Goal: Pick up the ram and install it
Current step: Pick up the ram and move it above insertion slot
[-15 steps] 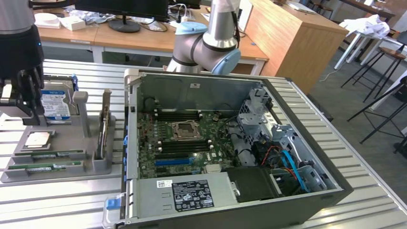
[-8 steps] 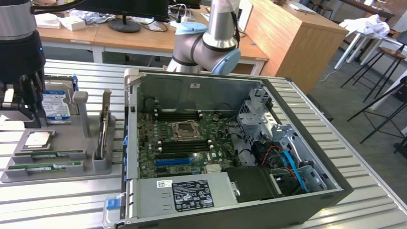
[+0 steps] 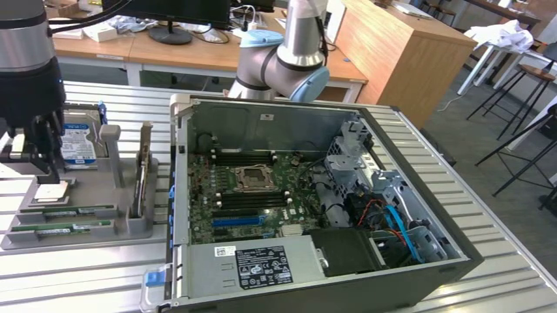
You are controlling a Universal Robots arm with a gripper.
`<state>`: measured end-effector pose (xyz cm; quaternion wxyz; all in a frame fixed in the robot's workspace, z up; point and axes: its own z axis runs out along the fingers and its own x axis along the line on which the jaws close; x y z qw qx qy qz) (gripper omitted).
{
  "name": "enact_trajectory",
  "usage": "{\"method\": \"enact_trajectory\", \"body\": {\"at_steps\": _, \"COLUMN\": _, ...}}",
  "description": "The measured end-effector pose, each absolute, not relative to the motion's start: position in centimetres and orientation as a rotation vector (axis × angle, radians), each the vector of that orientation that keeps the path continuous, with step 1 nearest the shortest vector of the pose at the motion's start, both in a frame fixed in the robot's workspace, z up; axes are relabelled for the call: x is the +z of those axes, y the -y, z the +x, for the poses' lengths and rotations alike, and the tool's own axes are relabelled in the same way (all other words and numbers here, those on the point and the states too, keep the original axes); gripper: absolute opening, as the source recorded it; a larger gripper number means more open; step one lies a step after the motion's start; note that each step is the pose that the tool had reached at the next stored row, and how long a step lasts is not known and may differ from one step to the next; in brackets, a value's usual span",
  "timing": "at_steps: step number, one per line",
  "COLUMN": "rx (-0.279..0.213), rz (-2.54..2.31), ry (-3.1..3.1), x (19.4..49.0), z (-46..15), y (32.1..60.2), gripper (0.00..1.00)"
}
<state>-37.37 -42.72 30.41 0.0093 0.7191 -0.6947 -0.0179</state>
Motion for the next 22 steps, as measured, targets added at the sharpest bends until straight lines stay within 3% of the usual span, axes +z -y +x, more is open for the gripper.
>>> {"method": "enact_trajectory", "body": {"at_steps": 22, "rx": -0.056, "rz": 2.246, "ry": 2.17, "x": 27.7, "z": -37.4, "y": 42.7, "gripper": 0.36}}
